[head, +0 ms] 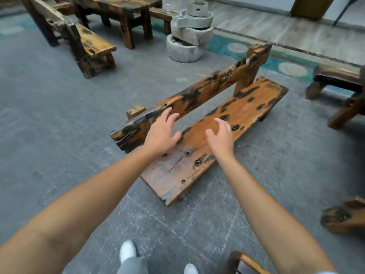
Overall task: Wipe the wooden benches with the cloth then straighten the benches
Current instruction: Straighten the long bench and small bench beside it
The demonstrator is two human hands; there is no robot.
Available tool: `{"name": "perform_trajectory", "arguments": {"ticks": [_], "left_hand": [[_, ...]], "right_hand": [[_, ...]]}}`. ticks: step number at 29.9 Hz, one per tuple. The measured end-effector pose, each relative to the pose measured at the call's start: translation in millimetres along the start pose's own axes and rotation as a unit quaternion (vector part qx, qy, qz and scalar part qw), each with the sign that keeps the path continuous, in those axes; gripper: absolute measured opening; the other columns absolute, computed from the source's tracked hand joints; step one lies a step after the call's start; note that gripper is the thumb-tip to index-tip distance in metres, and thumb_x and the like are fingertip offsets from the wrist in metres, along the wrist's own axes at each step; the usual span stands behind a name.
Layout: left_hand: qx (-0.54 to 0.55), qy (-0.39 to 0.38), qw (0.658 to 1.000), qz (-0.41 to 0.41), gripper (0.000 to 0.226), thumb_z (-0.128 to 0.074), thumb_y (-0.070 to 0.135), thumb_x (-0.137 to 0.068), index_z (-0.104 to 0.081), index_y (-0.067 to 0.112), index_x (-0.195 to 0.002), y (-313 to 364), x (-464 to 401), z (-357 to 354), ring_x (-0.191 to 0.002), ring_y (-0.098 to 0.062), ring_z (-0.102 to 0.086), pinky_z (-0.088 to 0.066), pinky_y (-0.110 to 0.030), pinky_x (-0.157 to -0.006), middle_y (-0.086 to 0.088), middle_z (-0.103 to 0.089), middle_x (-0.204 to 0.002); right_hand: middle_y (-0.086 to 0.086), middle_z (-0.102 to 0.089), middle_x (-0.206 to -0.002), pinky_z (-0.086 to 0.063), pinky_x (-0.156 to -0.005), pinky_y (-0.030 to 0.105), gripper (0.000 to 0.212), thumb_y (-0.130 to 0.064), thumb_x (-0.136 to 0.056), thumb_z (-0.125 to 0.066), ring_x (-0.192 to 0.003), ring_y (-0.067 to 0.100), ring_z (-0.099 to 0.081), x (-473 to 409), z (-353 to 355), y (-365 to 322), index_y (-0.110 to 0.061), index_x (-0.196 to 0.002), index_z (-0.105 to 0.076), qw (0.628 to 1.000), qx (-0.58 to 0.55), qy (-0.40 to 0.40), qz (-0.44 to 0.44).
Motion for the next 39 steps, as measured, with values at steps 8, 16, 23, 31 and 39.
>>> {"name": "perform_trajectory", "arguments": {"ticks": [8, 16, 23, 31, 39], "left_hand": [[-0.076, 0.017, 0.989, -0.129, 0.041, -0.048, 0.055, -0.101, -0.058, 0.042, -0.138, -96.4, -84.0, 52.6, -0.156, -0.032, -0.017, -0.021, -0.054, -0.123, -0.002, -0.028, -0.166], [-0.046, -0.025, 0.964, -0.262, 0.06, -0.037, 0.067, -0.097, -0.041, 0.04, -0.151, -151.6, -177.9, 69.3, -0.155, -0.031, -0.02, -0.026, -0.055, -0.121, -0.001, -0.03, -0.166], [-0.029, -0.057, 0.921, -0.385, 0.065, -0.033, 0.067, -0.099, -0.022, 0.041, -0.158, -177.8, -277.1, 33.3, -0.157, -0.027, -0.016, -0.019, -0.055, -0.124, 0.002, -0.021, -0.169], [0.0, 0.01, 0.866, -0.499, 0.065, -0.042, 0.061, -0.101, -0.024, 0.038, -0.159, -223.8, -381.9, 12.8, -0.143, -0.034, -0.038, -0.032, -0.049, -0.107, -0.013, -0.013, -0.169], [0.03, -0.079, 0.778, -0.622, 0.062, -0.042, 0.061, -0.102, -0.029, 0.038, -0.157, -152.2, -409.2, -53.5, -0.152, -0.031, -0.027, -0.023, -0.055, -0.119, -0.012, -0.013, -0.17]], "right_hand": [[-0.009, -0.036, -0.165, -0.03, -0.122, 0.047, 0.036, -0.037, -0.104, -0.053, -0.154, 0.019, -0.024, -82.3, -90.3, -61.0, -0.041, -0.139, -0.059, 0.998, 0.03, 0.045, 0.015], [-0.007, -0.021, -0.171, -0.022, -0.125, 0.053, 0.052, -0.045, -0.1, -0.051, -0.158, 0.019, -0.013, -129.2, -163.7, -127.9, -0.041, -0.152, -0.043, 0.982, 0.073, 0.171, -0.03], [-0.011, -0.024, -0.171, -0.019, -0.125, 0.056, 0.051, -0.043, -0.102, -0.05, -0.159, 0.021, -0.013, -219.8, -200.9, -143.3, -0.043, -0.153, -0.043, 0.937, 0.082, 0.326, -0.095], [-0.003, -0.017, -0.174, -0.013, -0.127, 0.058, 0.063, -0.042, -0.103, -0.042, -0.161, 0.025, -0.008, -266.4, -223.0, -128.9, -0.03, -0.163, -0.025, 0.877, 0.122, 0.442, -0.146], [0.003, -0.021, -0.173, -0.017, -0.125, 0.059, 0.068, -0.046, -0.099, -0.045, -0.16, 0.029, -0.013, -218.9, -197.9, -115.4, -0.027, -0.162, -0.03, 0.777, 0.191, 0.541, -0.257]]}}
Point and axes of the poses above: each hand's wrist, its own x-axis away from the middle knuckle, its own z-axis out of the back of the hand, y = z × x, the point moved 8 cm from there along -x, towards the middle knuckle
